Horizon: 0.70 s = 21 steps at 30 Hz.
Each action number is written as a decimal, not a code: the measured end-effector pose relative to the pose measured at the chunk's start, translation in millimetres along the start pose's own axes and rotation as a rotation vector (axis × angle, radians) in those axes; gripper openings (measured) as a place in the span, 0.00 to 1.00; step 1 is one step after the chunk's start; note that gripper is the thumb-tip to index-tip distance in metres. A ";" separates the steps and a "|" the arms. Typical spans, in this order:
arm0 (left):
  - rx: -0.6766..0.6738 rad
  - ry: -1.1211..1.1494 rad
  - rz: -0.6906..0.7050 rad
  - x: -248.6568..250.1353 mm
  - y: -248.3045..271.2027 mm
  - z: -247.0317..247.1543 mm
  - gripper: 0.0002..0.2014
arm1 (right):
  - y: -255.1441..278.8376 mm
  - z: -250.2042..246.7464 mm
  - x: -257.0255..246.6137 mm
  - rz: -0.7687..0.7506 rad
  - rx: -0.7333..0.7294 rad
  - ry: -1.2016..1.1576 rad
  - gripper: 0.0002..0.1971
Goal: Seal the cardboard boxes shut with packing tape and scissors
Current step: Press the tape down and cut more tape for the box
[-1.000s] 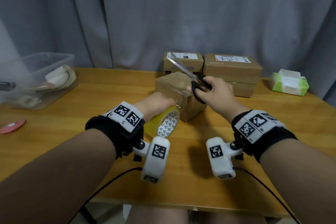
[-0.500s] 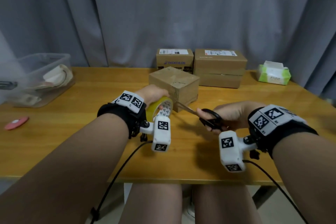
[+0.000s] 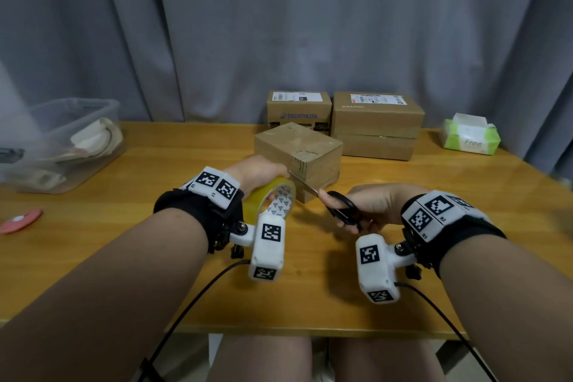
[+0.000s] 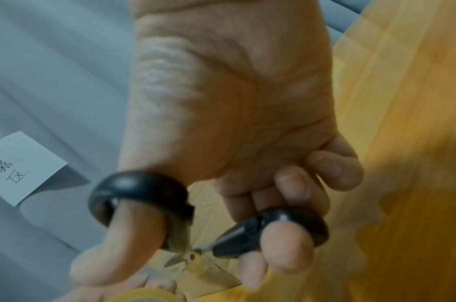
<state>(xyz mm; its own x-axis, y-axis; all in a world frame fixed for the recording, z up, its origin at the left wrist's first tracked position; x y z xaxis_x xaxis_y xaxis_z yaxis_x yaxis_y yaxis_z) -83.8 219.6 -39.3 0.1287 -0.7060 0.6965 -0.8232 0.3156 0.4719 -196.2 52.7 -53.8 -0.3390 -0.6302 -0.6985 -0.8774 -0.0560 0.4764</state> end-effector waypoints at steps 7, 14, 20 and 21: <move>-0.006 -0.037 -0.053 6.8 -4.3 0.0 0.14 | -4.0 -4.8 -1.4 -0.104 0.029 0.035 0.34; 0.008 -0.042 -0.064 4.3 -5.8 -0.9 0.13 | -7.3 -3.5 8.1 -0.193 0.131 0.040 0.29; 0.018 -0.061 -0.097 -5.2 -0.2 -10.5 0.15 | -8.4 -4.7 9.3 -0.126 0.161 0.173 0.30; 0.019 -0.051 -0.095 -7.9 0.9 -12.9 0.15 | -8.7 -3.7 6.7 -0.088 0.152 0.267 0.31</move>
<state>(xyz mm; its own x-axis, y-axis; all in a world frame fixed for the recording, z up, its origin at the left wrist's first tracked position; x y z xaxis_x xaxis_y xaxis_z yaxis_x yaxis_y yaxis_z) -78.4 233.6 -37.4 0.1788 -0.7639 0.6201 -0.8188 0.2339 0.5242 -189.5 46.1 -60.6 -0.1760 -0.8102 -0.5592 -0.9469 -0.0158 0.3210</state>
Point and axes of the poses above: each hand's wrist, its own y-axis away from the middle knuckle, its own z-axis out of the palm, x = y × z, the point moved 1 cm from there along -y, towards the middle knuckle, and after that the axes turned 12 degrees about -z, right-handed, at the moved point
